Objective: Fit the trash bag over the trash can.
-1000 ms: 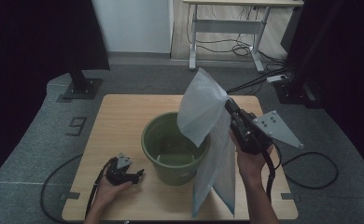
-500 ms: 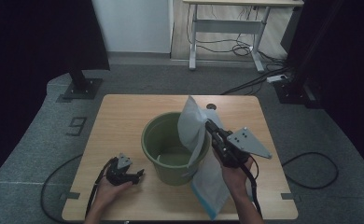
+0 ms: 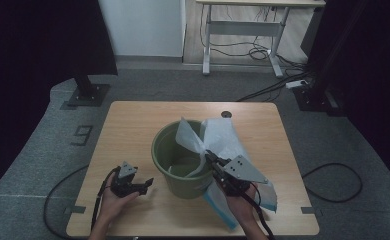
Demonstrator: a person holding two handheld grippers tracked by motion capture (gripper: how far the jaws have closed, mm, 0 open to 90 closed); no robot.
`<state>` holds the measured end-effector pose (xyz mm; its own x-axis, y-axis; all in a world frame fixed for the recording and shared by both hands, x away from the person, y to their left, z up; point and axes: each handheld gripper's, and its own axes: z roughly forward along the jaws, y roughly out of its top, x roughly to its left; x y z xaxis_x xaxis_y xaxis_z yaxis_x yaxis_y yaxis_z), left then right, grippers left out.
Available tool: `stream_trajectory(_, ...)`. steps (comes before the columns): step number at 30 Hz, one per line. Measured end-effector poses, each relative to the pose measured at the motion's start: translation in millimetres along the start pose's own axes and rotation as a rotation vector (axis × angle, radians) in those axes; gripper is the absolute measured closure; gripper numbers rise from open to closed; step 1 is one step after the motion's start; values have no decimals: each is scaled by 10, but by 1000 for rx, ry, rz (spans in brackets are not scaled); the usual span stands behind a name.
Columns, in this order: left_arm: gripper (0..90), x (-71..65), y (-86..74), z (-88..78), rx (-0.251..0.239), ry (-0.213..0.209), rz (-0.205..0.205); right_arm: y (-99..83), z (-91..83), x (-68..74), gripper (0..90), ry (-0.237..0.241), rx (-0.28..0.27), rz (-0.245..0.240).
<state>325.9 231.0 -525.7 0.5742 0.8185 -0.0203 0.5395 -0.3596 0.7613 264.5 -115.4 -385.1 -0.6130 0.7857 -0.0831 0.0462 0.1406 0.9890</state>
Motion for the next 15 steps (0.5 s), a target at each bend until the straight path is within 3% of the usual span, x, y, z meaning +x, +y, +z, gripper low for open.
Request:
stream_trajectory(6, 209, -5, -15, 27, 18, 9, 11, -153, 11, 82, 886, 60, 39, 12)
stream_trajectory(11, 212, 15, -17, 14, 11, -7, -1, -196, -24, 108, 885, 112, 57, 38)
stream_trajectory(15, 214, 19, -24, 20, 13, -7, -6, -221, -72, 136, 872, 127, 72, 28)
